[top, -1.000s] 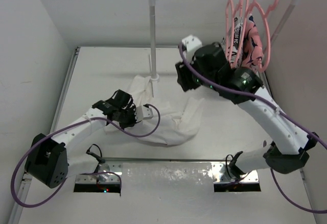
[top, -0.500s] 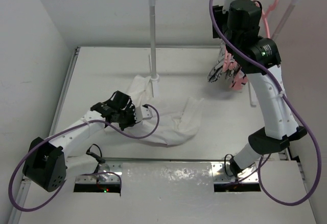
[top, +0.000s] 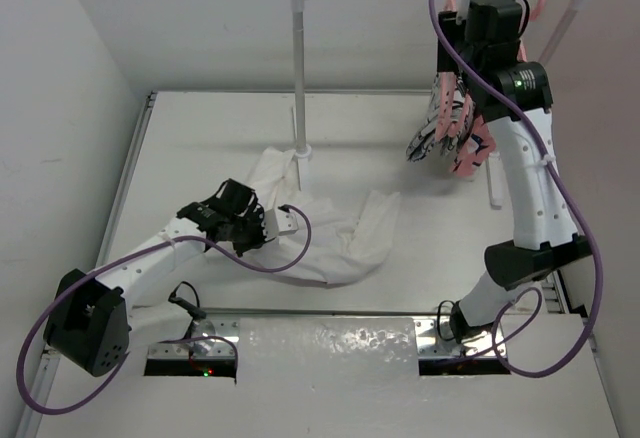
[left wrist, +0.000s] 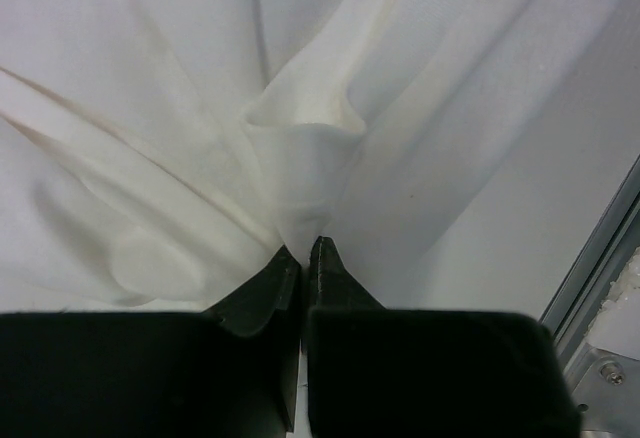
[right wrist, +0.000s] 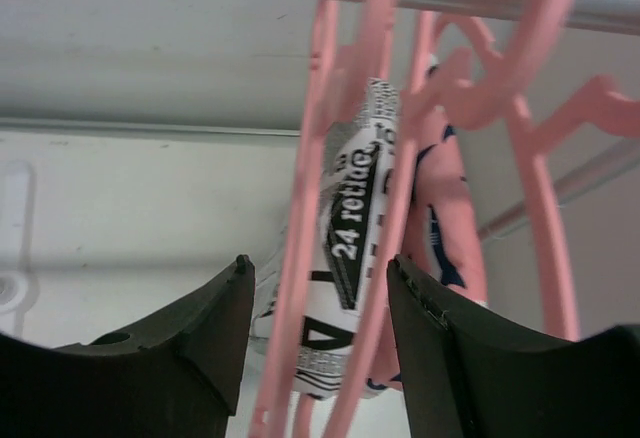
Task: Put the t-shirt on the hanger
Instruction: Pick up the hanger from the clothesline.
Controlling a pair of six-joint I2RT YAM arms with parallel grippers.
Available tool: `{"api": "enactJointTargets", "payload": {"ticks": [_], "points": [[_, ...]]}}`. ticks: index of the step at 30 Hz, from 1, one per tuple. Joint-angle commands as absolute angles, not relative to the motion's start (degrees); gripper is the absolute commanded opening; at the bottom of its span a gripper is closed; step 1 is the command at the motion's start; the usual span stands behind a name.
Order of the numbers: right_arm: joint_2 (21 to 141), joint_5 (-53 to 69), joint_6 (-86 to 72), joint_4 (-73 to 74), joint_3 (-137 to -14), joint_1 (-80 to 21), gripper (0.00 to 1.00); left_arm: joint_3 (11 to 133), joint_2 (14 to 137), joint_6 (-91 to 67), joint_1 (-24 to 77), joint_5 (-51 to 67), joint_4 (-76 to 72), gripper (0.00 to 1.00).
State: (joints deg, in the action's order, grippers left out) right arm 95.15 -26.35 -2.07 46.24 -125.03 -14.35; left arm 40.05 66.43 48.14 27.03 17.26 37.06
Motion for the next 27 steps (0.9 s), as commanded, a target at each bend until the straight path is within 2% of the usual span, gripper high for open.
{"api": "enactJointTargets", "payload": {"ticks": [1,16,20,23,24,27], "points": [[95.80,-21.97,-4.13,45.53,-124.54,-14.68,0.53,40.08,65.57,47.90,27.16,17.49,36.12,0.00],[100.89,-20.57,-3.43,43.95,-121.73,-11.95,0.52,40.25,65.57,47.64,27.16,16.70,36.12,0.00],[101.87,-20.92,-3.43,43.95,-121.99,-11.60,0.44,40.34,65.22,47.64,27.16,16.08,36.21,0.01],[101.87,-20.13,-3.25,43.42,-121.82,-11.43,0.33,40.25,65.04,47.46,27.16,15.73,36.04,0.07],[101.87,-19.87,-3.16,43.16,-121.73,-11.43,0.26,40.25,64.87,47.46,27.07,15.56,35.95,0.09],[101.78,-20.21,-3.16,43.07,-121.64,-11.34,0.11,40.25,64.78,47.02,27.16,15.21,35.51,0.15]]}}
